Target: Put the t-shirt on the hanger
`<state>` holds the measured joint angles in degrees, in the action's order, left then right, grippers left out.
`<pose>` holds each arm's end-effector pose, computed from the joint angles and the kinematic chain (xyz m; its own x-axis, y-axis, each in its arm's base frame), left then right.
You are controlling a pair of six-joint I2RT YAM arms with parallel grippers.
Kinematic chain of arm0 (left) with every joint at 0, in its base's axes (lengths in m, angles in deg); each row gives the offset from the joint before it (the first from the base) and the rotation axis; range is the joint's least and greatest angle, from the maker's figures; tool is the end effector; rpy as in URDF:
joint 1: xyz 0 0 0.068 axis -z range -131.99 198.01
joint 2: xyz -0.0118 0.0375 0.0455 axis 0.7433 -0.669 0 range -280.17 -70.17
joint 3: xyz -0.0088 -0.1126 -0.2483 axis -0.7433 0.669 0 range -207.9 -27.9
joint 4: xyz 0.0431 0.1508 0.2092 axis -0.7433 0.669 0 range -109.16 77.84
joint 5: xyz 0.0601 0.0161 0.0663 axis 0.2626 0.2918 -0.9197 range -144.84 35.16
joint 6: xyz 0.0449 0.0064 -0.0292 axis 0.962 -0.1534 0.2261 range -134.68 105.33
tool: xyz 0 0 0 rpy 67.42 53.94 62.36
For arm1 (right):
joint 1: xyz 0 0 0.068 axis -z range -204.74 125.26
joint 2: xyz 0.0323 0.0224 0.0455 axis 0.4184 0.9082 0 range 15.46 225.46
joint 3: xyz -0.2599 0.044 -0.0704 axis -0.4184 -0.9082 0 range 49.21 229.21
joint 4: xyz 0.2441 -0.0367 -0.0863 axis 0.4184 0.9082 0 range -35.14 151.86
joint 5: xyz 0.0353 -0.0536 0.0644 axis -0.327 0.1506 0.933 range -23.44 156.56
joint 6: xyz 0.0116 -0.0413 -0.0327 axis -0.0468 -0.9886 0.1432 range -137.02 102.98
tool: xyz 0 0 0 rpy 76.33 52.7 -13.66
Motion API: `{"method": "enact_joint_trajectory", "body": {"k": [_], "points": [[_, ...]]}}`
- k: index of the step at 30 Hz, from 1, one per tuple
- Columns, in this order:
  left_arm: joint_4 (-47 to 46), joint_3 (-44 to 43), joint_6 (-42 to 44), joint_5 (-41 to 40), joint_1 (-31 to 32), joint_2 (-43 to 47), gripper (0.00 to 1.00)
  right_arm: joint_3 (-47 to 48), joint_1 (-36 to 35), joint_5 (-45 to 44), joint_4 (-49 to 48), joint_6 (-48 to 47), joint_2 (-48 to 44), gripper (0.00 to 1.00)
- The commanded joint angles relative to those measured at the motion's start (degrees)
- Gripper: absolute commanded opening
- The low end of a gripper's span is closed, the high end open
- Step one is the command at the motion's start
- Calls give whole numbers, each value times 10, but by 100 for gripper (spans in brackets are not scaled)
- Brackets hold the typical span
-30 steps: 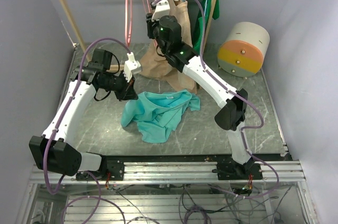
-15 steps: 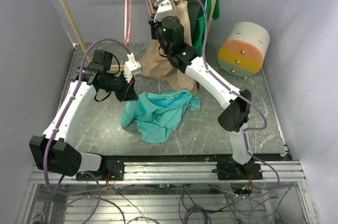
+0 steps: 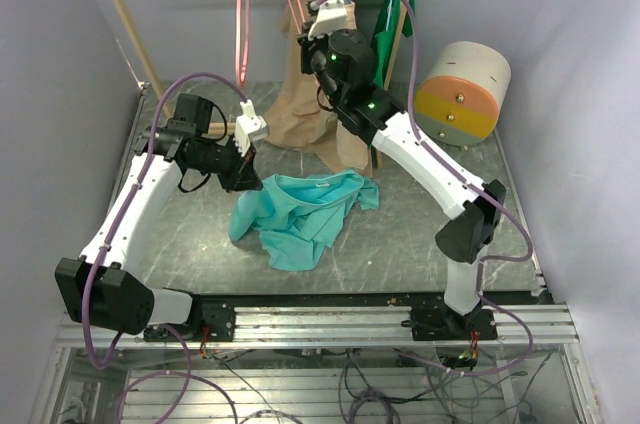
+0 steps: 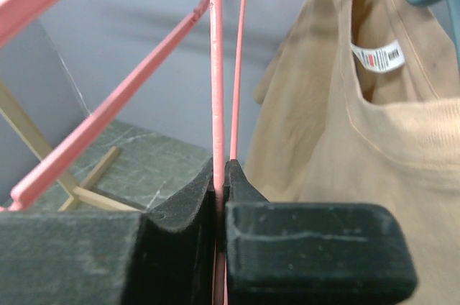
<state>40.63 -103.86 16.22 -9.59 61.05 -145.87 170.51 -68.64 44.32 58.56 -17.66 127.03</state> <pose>0.2376 -0.0809 0.3450 -0.4588 0.4773 -0.7495 0.8685 0.4189 -0.2649 0.3370 0.3057 0.4707 0.0797 0.0623 -0.9949 -0.3698 0.9287 0.0285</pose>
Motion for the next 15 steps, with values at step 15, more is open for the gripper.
{"method": "enact_joint_trajectory", "body": {"k": [15], "points": [[-62, -24, -92, -59, 5, 34, 8, -203, -20, 55, 204, 18, -248, 0]]}}
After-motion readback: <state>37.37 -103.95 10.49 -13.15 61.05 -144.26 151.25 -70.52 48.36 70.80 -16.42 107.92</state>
